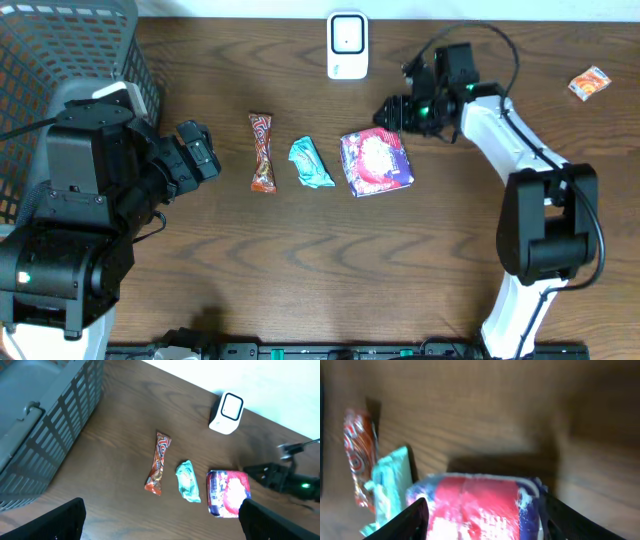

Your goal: Scan the item barcode

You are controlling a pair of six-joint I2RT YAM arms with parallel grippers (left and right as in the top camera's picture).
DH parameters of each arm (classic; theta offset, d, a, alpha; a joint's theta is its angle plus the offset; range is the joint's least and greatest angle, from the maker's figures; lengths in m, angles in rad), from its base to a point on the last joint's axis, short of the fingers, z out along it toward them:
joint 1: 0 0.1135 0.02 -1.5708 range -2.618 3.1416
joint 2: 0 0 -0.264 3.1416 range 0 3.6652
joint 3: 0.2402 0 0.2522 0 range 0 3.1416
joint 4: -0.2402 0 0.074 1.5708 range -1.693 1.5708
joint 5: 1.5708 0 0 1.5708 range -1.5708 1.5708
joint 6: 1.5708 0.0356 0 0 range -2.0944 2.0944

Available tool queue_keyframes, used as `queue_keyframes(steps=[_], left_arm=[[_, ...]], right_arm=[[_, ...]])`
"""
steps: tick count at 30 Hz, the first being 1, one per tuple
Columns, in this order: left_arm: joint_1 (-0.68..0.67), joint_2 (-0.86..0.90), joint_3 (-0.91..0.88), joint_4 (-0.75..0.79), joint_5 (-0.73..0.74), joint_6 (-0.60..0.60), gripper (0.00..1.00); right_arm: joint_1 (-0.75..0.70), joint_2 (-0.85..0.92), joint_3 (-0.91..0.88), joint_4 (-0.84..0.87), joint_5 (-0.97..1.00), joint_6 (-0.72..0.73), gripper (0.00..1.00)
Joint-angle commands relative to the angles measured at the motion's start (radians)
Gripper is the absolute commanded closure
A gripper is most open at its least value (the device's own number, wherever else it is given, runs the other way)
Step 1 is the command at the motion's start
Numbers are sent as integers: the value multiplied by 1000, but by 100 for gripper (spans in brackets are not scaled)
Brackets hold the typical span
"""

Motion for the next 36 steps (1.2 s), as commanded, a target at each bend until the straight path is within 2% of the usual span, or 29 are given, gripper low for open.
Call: queue_keyframes(steps=[1, 11, 14, 17, 20, 24, 30, 36], left_arm=[[2, 0, 2, -2, -6, 9, 2], [2, 0, 2, -2, -6, 9, 2], [2, 0, 2, -2, -6, 9, 2], [2, 0, 2, -2, -6, 9, 2], [2, 0, 2, -2, -6, 9, 2], [2, 0, 2, -2, -6, 9, 2], [2, 0, 2, -2, -6, 9, 2], [2, 0, 2, -2, -6, 9, 2]], right_arm=[[-5, 37, -33, 5, -65, -13, 35], [-7, 80, -36, -64, -53, -10, 38], [-13, 80, -36, -102, -7, -10, 36], [-12, 80, -36, -122, -6, -10, 29], [-14, 80, -30, -130, -6, -10, 29], [-42, 79, 35, -163, -43, 23, 32], [-96, 79, 209, -348, -121, 22, 29], [-99, 79, 230, -440, -121, -68, 27]])
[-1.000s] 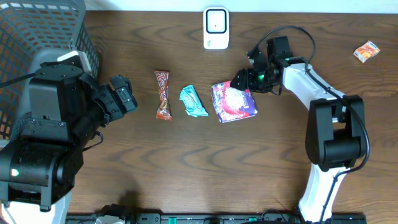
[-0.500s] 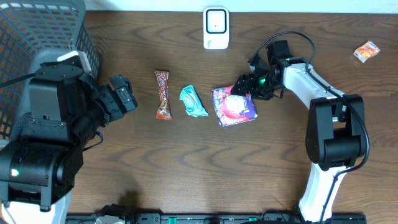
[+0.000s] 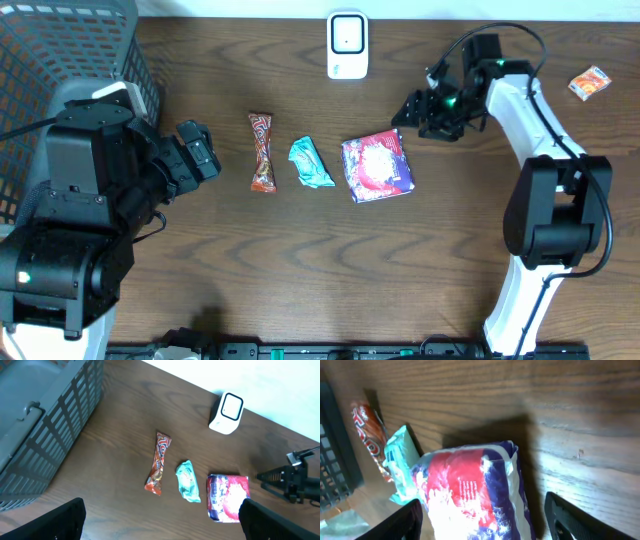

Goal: Scan the item barcode
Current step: 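Carry the purple-red pack with the right gripper over the scanner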

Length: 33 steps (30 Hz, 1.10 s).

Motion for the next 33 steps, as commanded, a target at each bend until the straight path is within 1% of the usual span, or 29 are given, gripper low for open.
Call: queue_keyframes(steps=[1, 2, 3, 7, 10, 12, 13, 14, 15, 16, 17, 18, 19, 23, 28, 30, 33], left_arm=[[2, 0, 2, -2, -6, 9, 2], [2, 0, 2, -2, -6, 9, 2], [2, 0, 2, -2, -6, 9, 2], [2, 0, 2, -2, -6, 9, 2], [2, 0, 2, -2, -6, 9, 2], [2, 0, 2, -2, -6, 9, 2], [2, 0, 2, -2, -6, 9, 2], [2, 0, 2, -2, -6, 9, 2], [2, 0, 2, -2, -6, 9, 2], [2, 0, 2, -2, -6, 9, 2], [2, 0, 2, -2, -6, 9, 2], [2, 0, 2, -2, -6, 9, 2], [2, 0, 2, -2, -6, 9, 2], [2, 0, 2, -2, -6, 9, 2], [2, 0, 2, -2, -6, 9, 2], [2, 0, 2, -2, -6, 9, 2], [2, 0, 2, -2, -6, 9, 2]], right_arm=[[10, 0, -10, -21, -20, -63, 29], [12, 0, -21, -23, -7, -63, 34], [14, 0, -37, -23, 10, -62, 36], [18, 0, -130, 49, 14, -53, 33], [29, 0, -216, 154, -2, -51, 32], [40, 0, -266, 228, -34, -51, 33], [43, 0, -283, 258, -48, -43, 35], [47, 0, -296, 281, -57, -28, 39], [50, 0, -303, 298, -60, -3, 48], [53, 0, -303, 307, -61, 14, 59], [56, 0, -303, 318, -61, 30, 72], [57, 0, -301, 332, -61, 55, 83], [57, -1, -297, 346, -68, 82, 98], [53, -1, -250, 384, -129, 153, 99], [47, -1, -134, 438, -131, 274, 99], [47, -1, -79, 506, -131, 354, 99], [48, -1, -36, 697, -122, 484, 99]])
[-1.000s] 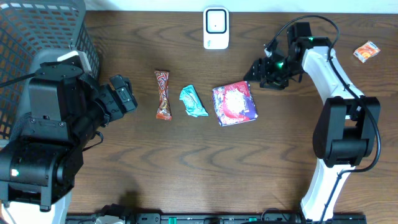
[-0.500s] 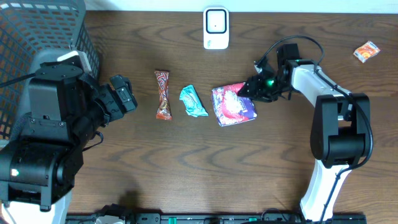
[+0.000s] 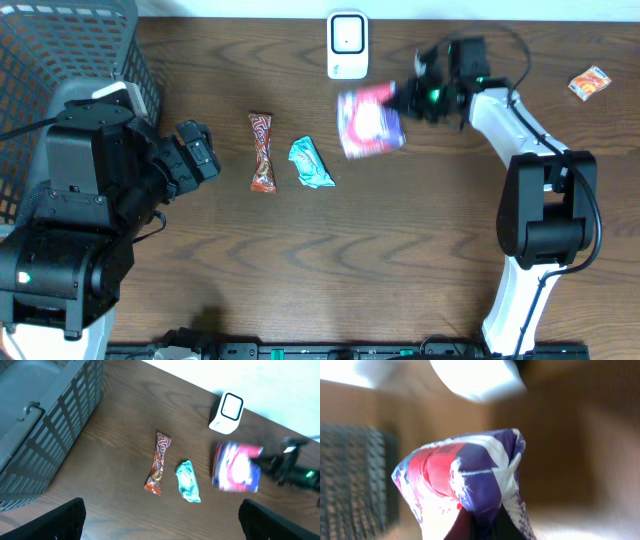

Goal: Scan the item barcode
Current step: 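Carry the purple-red pack with the right gripper over the scanner, then place the purple-red pack at the right edge beside the orange box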

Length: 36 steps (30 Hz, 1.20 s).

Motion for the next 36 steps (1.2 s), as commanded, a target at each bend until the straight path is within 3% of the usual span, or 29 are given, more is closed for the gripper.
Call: queue_keyframes(steps=[1, 5, 12, 19, 25, 30, 36], left_arm=[[2, 0, 2, -2, -6, 9, 2], [2, 0, 2, -2, -6, 9, 2], [2, 0, 2, -2, -6, 9, 2], [2, 0, 2, -2, -6, 9, 2], [2, 0, 2, -2, -6, 9, 2], [2, 0, 2, -2, -6, 9, 2], [2, 0, 2, -2, -6, 9, 2]], right_arm=[[2, -5, 63, 151, -4, 220, 99], [8, -5, 63, 388, 156, 385, 99], [95, 7, 63, 486, 524, 556, 99], [178, 50, 63, 600, 571, 547, 99], [135, 32, 64, 604, 527, 428, 99], [14, -46, 64, 491, 423, 313, 99], [-207, -187, 64, 80, 626, 307, 99]])
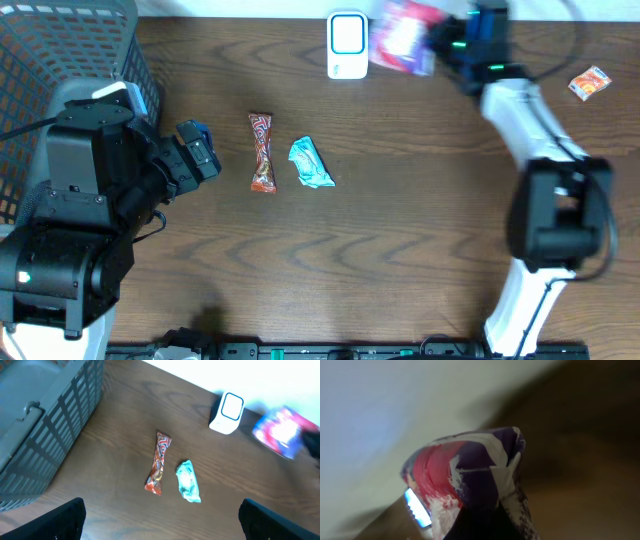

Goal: Scan the item barcode
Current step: 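Place the purple-red pack at the right edge beside the orange box, then reach the right gripper to the green wipes pack and grasp it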

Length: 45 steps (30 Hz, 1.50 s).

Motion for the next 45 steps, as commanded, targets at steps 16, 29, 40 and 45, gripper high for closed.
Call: queue_keyframes(steps=[16, 29, 40, 45], left_arm=[[2, -1, 2, -3, -6, 9, 2], [2, -1, 2, -3, -6, 9, 2], [2, -1, 2, -3, -6, 9, 2], [2, -1, 2, -3, -6, 9, 2]], right_arm=[[-500, -105, -61, -358, 297, 270, 98], [-517, -10, -62, -151, 247, 311, 79], [-523, -238, -62, -149, 207, 109, 1], [-485, -360, -62, -173, -79, -141, 1]])
